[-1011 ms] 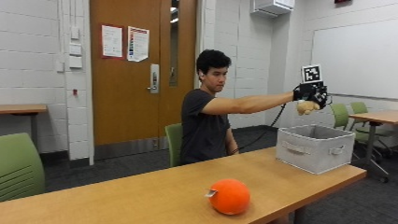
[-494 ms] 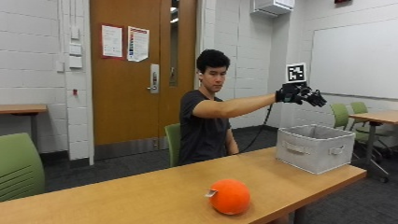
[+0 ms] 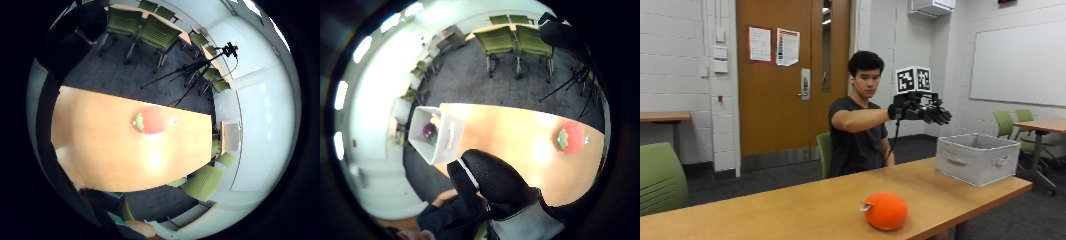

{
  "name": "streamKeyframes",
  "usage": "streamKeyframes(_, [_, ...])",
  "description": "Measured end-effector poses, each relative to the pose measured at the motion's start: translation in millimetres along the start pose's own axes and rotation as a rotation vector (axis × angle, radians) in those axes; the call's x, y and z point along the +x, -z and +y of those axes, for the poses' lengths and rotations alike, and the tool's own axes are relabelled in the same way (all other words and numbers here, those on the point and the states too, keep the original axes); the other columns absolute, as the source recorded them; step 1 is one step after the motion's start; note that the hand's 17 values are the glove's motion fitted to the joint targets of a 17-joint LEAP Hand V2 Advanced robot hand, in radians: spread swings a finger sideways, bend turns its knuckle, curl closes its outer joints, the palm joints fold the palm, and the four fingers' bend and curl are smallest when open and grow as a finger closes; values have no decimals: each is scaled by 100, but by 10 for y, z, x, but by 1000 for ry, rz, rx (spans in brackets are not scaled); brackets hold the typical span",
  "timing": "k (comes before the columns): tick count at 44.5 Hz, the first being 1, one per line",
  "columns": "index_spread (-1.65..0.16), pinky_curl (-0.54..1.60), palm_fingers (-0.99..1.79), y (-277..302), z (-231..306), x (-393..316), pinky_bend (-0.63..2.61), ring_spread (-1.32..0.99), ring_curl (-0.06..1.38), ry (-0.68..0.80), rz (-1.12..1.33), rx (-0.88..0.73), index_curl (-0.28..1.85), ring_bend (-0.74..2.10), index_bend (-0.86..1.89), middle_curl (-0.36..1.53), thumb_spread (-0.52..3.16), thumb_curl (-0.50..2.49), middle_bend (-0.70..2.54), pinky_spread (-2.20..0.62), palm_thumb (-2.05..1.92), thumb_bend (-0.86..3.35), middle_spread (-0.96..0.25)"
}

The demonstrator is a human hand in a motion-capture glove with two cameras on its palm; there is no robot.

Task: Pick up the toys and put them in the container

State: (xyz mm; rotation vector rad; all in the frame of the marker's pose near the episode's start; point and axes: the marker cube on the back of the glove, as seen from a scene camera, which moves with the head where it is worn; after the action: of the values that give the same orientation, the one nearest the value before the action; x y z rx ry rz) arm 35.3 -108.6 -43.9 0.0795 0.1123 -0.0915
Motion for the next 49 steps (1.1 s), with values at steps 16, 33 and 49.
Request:
streamKeyframes(16, [-34, 32, 11, -1009, -90, 1169, 95, -30, 28, -158, 34, -66, 64, 84, 19, 52, 99, 24, 44, -13, -12, -9, -13])
streamKeyframes(33, [-33, 31, -5, -2123, 12, 1664, 85, -28, 23, -248, -57, -218, 58, 67, 15, 50, 98, 20, 45, -8, -11, -9, -14])
streamKeyframes(49, [-32, 35, -16, -2678, 261, 1728, 97, -14, 15, -253, -141, -402, 45, 30, 9, 43, 93, 19, 26, 0, -10, -8, -10])
